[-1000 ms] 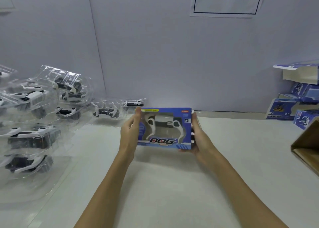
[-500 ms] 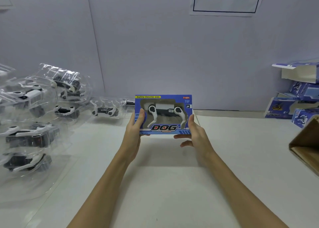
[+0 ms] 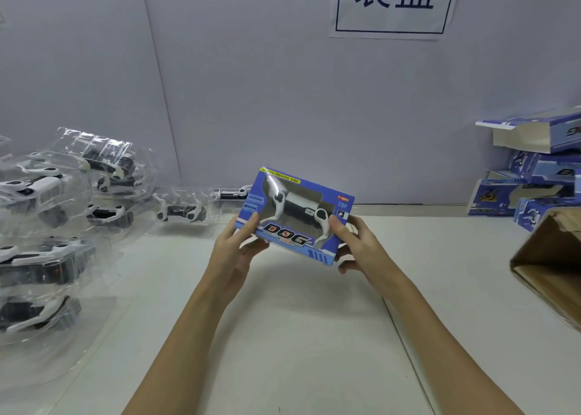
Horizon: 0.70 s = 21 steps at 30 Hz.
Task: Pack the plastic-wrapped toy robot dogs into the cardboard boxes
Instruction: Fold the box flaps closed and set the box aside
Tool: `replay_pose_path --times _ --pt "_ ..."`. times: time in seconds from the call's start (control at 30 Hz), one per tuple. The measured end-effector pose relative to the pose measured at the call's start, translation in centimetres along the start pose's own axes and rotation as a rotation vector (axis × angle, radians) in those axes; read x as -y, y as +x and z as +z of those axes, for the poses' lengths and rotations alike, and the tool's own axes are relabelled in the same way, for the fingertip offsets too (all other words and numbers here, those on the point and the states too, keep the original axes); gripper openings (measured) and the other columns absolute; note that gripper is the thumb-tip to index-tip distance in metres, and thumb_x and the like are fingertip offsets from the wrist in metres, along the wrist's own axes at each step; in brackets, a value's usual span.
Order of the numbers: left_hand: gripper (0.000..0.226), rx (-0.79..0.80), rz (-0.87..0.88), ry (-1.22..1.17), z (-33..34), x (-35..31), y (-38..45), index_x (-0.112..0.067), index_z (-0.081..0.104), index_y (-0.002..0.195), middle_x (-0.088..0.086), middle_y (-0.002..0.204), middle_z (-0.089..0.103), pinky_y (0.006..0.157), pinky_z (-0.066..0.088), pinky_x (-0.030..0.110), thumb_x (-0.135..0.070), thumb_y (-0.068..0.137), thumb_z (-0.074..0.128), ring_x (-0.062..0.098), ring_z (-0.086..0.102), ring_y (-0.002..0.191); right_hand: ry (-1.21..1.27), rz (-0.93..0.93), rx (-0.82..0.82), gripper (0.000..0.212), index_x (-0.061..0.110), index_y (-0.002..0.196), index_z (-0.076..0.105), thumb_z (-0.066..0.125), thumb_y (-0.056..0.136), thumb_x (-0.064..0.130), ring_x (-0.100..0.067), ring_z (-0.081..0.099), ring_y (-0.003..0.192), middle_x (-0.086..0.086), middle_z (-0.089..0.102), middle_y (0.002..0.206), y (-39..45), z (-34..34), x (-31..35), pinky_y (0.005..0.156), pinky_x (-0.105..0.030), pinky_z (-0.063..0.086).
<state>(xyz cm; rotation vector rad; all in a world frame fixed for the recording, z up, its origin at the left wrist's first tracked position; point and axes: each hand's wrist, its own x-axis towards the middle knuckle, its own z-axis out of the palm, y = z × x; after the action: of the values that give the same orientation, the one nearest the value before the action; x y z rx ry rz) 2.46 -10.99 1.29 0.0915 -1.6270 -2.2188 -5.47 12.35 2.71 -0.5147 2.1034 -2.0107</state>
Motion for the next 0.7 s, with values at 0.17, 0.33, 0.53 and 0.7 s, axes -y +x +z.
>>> replay_pose_path --times 0.17,0.33,0.53,0.7 --pt "0.046 0.044 -0.019 -0.058 -0.4 -0.3 0.0 -0.017 0.067 0.131 0.002 0.106 0.075 0.092 0.054 0.035 -0.030 0.087 0.072 0.020 0.074 0.097 -0.079 0.015 0.093 0.067 0.021 0.134 0.054 0.070 0.087 0.067 -0.021 0.071 0.084 -0.014 0.075 0.108 -0.2 -1.9 0.3 0.065 -0.028 0.056" --pt "0.044 -0.058 0.057 0.033 0.0 0.1 0.0 -0.019 0.067 0.131 0.008 0.123 0.074 0.099 0.055 0.041 -0.043 0.094 0.069 0.022 0.072 0.105 -0.185 0.153 0.433 0.067 0.005 0.126 0.064 0.073 0.088 0.060 -0.027 0.074 0.092 -0.015 0.076 0.113 -1.0 -2.9 0.2 0.074 -0.033 0.058" --pt "0.071 -0.195 0.018 -0.042 0.2 0.3 0.3 -0.021 0.052 0.141 0.009 0.139 0.064 0.097 0.054 0.046 -0.071 0.090 0.049 0.027 0.066 0.122 0.170 0.057 0.101 0.052 0.008 0.090 0.081 0.071 0.089 0.058 -0.030 0.070 0.073 -0.019 0.068 0.085 -1.0 -3.9 2.5 0.067 -0.033 0.059" --pt "0.064 -0.196 -0.100 -0.004 -0.7 0.6 0.3 -0.011 0.067 0.121 0.020 0.131 0.065 0.086 0.053 0.048 -0.064 0.105 0.035 0.037 0.067 0.109 0.764 -0.244 -0.406 0.035 0.010 0.093 0.078 0.075 0.091 0.045 -0.025 0.074 0.084 -0.009 0.071 0.084 -1.2 -7.9 4.7 0.078 -0.033 0.062"
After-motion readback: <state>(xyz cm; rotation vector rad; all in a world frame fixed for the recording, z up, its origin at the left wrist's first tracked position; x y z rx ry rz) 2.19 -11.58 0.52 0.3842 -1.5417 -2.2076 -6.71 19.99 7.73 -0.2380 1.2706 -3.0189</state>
